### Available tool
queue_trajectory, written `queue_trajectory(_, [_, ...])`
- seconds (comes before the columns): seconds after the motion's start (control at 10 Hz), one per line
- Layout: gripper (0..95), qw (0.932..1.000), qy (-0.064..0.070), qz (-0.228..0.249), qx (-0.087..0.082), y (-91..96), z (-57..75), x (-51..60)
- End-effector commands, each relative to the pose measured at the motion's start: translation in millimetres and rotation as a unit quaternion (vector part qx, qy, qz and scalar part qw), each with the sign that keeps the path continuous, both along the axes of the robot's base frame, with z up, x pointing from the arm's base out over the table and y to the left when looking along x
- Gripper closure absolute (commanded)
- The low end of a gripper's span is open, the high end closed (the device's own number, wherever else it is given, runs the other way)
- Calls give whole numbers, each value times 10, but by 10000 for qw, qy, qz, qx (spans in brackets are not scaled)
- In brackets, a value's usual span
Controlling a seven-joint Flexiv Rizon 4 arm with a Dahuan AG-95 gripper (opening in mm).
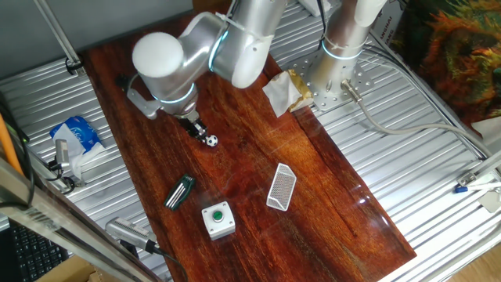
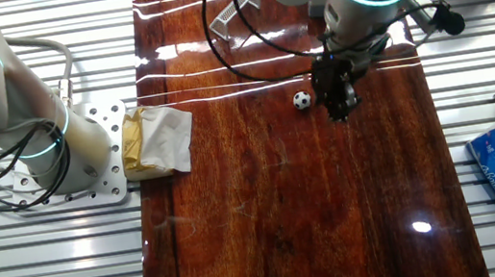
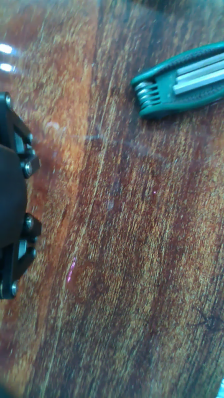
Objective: Push the soccer ball into the goal
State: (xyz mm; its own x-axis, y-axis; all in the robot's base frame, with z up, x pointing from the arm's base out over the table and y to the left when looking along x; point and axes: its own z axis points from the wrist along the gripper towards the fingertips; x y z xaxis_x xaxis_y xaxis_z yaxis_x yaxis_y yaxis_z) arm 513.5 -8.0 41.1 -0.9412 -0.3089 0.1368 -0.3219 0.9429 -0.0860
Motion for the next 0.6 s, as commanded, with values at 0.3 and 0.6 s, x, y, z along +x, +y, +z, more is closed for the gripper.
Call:
queue_trajectory(0.3, [950, 9999, -19, -8, 107, -85, 22, -47])
queue_trajectory(0.6, [950, 9998, -24, -93, 193, -87, -5, -73])
